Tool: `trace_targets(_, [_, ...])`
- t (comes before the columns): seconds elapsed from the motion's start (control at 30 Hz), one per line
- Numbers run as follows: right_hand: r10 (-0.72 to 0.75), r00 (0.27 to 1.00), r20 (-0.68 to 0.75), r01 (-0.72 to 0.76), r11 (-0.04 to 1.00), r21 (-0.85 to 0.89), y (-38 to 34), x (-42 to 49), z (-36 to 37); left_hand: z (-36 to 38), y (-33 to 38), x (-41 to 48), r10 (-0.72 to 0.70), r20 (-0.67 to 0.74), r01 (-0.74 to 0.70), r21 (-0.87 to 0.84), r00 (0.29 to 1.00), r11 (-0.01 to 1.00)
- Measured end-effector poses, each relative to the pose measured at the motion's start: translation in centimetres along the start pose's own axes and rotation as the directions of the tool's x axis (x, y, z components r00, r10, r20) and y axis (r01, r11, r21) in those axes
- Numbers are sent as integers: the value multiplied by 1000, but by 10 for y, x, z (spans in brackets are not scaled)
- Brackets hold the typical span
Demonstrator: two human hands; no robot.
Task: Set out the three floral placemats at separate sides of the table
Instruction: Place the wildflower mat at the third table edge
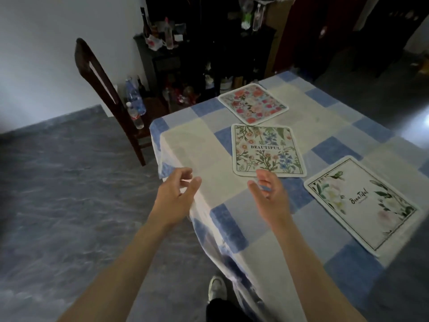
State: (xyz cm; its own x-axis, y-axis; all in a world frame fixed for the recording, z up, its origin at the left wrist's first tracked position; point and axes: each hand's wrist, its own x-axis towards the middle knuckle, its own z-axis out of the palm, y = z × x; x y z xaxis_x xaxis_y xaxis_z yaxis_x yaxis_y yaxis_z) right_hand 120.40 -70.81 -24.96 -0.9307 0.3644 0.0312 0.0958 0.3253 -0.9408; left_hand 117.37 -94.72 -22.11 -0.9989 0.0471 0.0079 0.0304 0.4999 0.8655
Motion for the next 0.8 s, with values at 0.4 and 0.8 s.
trace_targets(0.4, [127,970,-206,-123,992,29,16,89,-18,55,46,146,185,241,-199,32,953,980])
trace_targets(0.8, [161,841,-517,-249,963,-105,-10,135,10,79,37,296,308,500,-234,-206,809,950])
